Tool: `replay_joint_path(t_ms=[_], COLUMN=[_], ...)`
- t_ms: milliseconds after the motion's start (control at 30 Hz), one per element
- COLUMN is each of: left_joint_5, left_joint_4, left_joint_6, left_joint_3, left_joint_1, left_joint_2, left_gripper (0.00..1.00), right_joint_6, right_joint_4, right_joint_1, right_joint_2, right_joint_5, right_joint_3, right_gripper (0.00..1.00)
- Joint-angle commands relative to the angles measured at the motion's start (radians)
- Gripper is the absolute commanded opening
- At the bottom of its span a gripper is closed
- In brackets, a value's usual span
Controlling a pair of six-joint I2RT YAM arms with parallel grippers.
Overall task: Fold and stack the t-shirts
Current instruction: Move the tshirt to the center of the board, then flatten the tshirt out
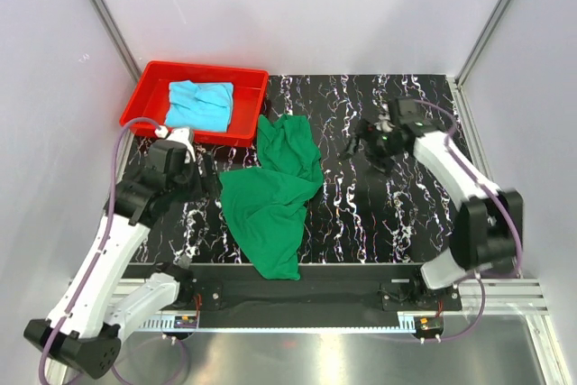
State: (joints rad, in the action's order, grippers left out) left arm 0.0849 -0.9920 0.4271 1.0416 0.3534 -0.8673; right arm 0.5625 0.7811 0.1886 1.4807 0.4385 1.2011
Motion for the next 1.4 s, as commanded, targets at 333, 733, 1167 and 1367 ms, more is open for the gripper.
replay_joint_path(t_ms=[333, 733, 1167, 1367], left_joint_5=[-0.263, -0.341, -0.300, -0.286], left_joint_4=[0.275, 0.322, 0.288, 0.306], left_joint_6=[0.036, -0.011, -0.027, -0.027], left_joint_3=[-0.133, -0.040, -0.048, -0.046], left_joint_1=[-0.001, 0.001, 0.002, 0.002], left_joint_2=[-0.242, -0.440, -0.368, -0.325], left_gripper=[0.78, 0.73, 0.72, 0.70], right_joint_6=[0.088, 0.131, 0.045, 0.065], right_joint_4=[-0.134, -0.160, -0.029, 0.183], right_joint_1=[0.153, 0.192, 0.206, 0.224], right_joint_2=[0.506, 0.625, 0.523, 0.033], right_joint_5=[-0.127, -0.122, -0.250, -0.374], right_joint_3=[0.313, 0.288, 0.293, 0.110], right_gripper=[0.78, 0.61, 0.00, 0.00])
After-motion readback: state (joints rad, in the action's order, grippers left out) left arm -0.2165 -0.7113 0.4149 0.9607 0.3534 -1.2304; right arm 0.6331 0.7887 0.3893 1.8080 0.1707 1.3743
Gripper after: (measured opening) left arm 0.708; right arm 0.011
